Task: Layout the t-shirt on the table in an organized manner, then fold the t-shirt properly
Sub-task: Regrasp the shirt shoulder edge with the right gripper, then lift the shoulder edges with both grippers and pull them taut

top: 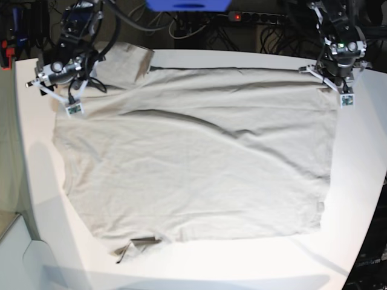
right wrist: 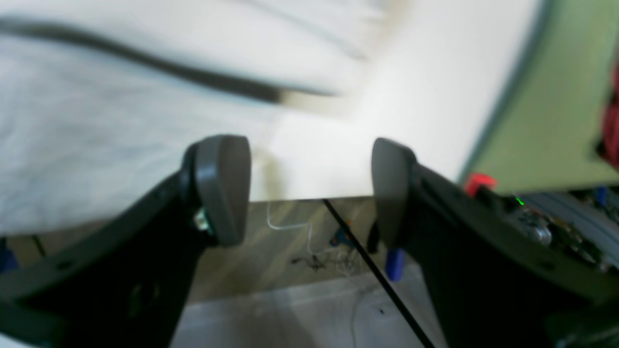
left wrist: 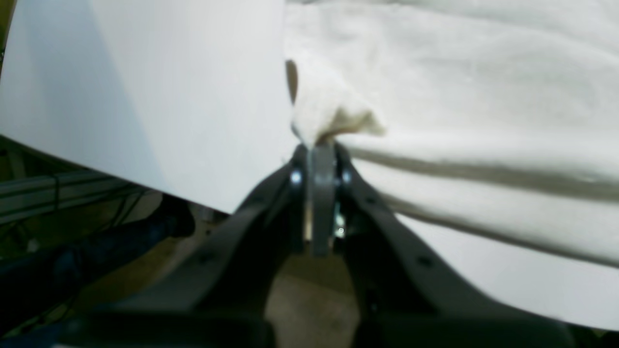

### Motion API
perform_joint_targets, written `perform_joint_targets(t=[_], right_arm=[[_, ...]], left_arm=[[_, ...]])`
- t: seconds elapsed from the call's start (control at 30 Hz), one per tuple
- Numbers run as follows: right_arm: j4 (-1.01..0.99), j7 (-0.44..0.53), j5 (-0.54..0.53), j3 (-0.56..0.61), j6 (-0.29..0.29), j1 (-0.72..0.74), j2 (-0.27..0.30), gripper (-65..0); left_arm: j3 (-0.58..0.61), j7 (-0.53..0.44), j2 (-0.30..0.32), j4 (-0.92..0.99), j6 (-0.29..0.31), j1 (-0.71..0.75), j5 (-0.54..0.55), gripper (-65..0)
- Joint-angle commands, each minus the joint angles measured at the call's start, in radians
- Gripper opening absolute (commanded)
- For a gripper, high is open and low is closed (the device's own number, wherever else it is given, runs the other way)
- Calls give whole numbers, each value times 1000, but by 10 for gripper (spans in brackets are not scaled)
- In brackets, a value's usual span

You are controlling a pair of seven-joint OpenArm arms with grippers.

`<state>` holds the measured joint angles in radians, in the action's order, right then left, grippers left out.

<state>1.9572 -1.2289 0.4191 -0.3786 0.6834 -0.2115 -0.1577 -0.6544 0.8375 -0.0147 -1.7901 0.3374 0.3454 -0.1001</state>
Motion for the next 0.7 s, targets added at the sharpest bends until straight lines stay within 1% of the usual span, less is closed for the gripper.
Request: perform_joint_targets(t=[0.0,0.13,0.3,0.53,0.67], right_arm=[[17,4,-18,17,15,-7,1,-265],[17,4,-42,60,15,-21,1,-265],[17,2,-67,59,15,-21,1,-265],[15,7,-67,57,15,-35,1,-265],[-26,8,-67,57,15,-36,1,-265]], left_arm=[[-3,-14,8,-21,-4,-1,-2,-646],[-3,-13,6,-23,-4,-1,-3,-646],[-5,-13,6,-23,-4,-1,-8,-646],[-9,-13,6,-23,-4,1,-8,-646],[-6,-13,6,-23,-4,1,-8,-646]])
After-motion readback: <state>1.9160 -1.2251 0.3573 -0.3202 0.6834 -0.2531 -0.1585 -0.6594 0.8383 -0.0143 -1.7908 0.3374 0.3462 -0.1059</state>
